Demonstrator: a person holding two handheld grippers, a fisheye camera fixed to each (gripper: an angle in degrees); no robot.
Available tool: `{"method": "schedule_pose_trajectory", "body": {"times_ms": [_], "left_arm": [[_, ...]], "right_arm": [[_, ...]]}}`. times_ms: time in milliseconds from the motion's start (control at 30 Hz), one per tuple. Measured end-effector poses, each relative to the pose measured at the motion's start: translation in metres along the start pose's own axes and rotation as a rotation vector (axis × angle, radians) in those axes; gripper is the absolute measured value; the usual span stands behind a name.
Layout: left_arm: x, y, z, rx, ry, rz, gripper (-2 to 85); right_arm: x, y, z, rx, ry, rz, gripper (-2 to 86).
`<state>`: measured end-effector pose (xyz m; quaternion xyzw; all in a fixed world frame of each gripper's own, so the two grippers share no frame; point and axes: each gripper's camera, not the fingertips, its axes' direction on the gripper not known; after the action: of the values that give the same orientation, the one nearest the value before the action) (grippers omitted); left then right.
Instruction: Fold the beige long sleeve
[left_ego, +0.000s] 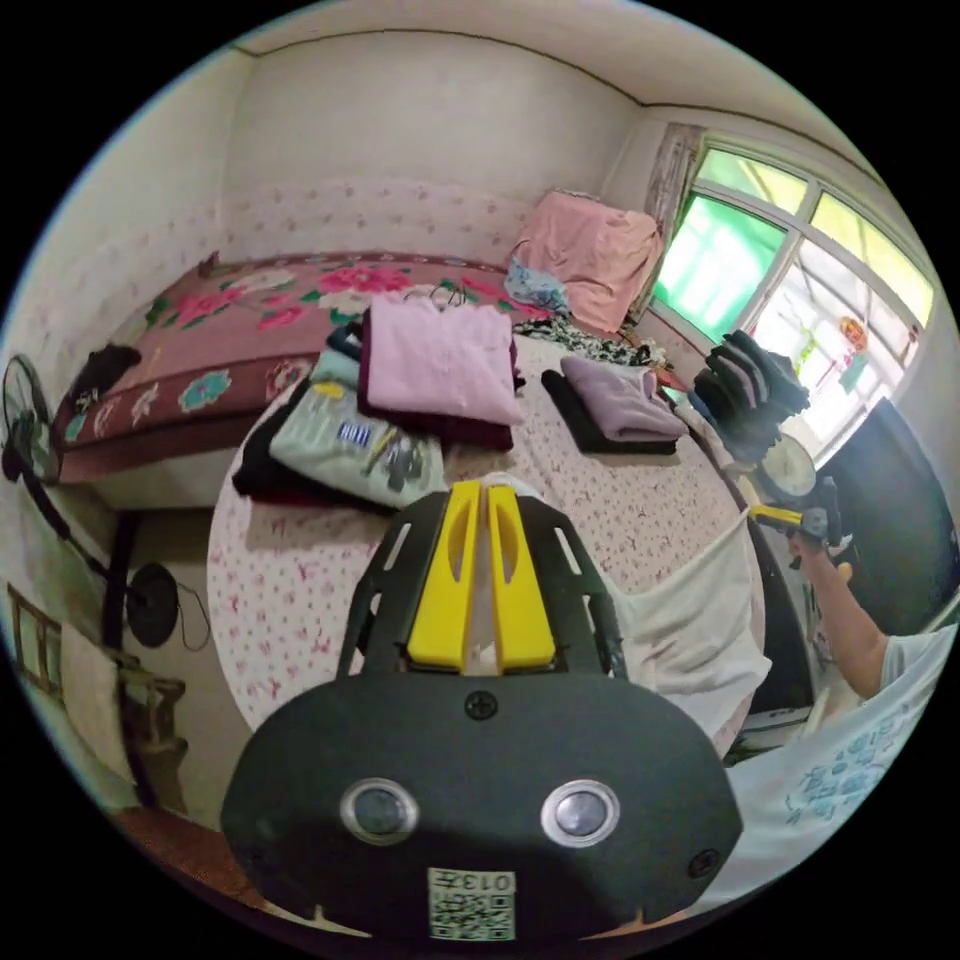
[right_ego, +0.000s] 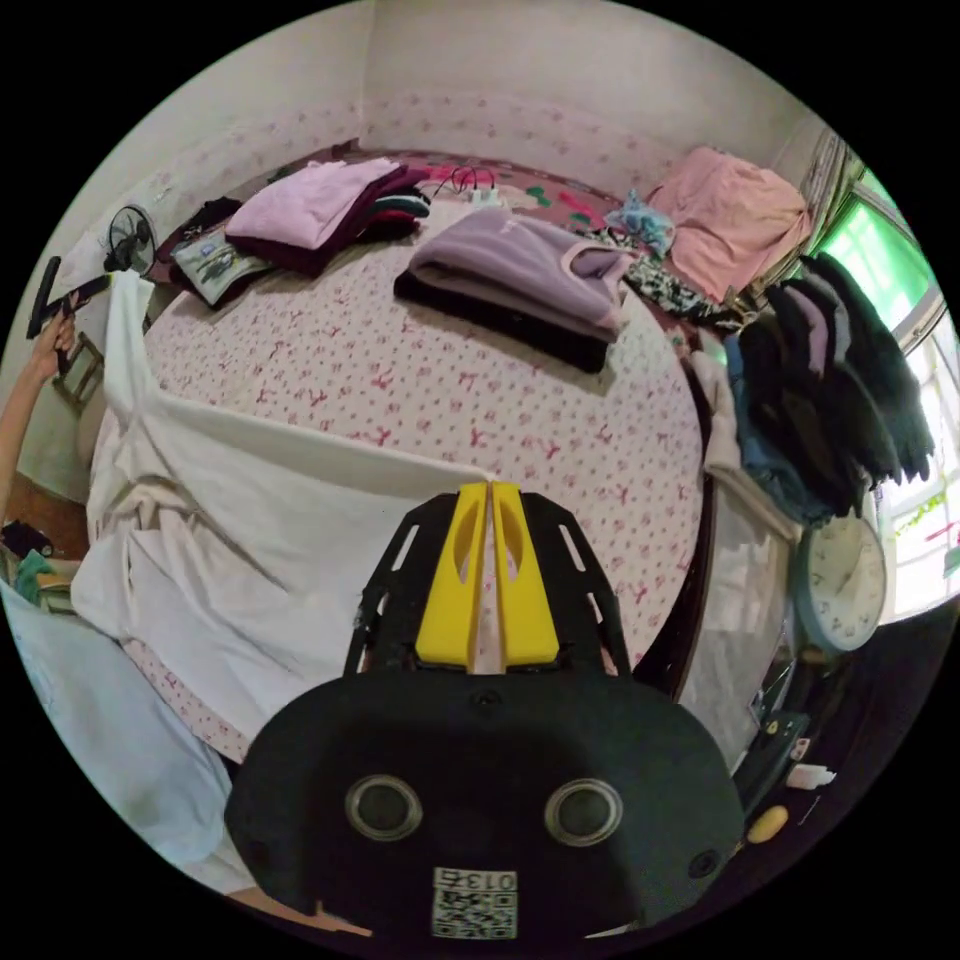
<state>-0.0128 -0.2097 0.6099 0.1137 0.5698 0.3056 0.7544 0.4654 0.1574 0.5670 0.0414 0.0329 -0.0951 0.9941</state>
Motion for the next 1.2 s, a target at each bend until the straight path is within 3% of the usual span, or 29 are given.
{"method": "schedule_pose_trajectory", "body": {"times_ms": [233, 333, 467, 767, 967, 1133, 1200], "left_arm": [[0.048, -0.116, 0.003, 0.246, -0.147, 0.171, 1.9], [0.040, -0.126, 0.043, 0.183, -0.192, 0.121, 4.1], [0.000, -0.088, 0.089, 0.015, -0.126, 0.015, 5.3], [-0.018, 0.095, 0.115, -0.346, -0.041, 0.023, 9.6], [-0.026, 0.156, 0.126, -0.340, 0.019, -0.177, 11.2], [-0.021, 0.148, 0.160, -0.338, 0.045, -0.184, 9.9], [-0.018, 0.146, 0.173, -0.363, 0.001, -0.170, 5.4]], "right_arm": [[0.021, -0.058, -0.012, 0.167, 0.221, 0.093, 0.9], [0.031, -0.065, 0.014, 0.101, 0.206, 0.188, 1.0], [0.042, -0.038, 0.063, -0.081, 0.103, 0.307, 1.2], [0.023, 0.121, 0.036, 0.023, -0.121, 0.442, 2.5], [-0.032, 0.235, 0.014, -0.059, -0.027, 0.516, 4.8], [-0.062, 0.284, 0.010, -0.118, -0.001, 0.564, 7.6], [-0.070, 0.295, 0.012, -0.125, -0.002, 0.567, 7.7]]}}
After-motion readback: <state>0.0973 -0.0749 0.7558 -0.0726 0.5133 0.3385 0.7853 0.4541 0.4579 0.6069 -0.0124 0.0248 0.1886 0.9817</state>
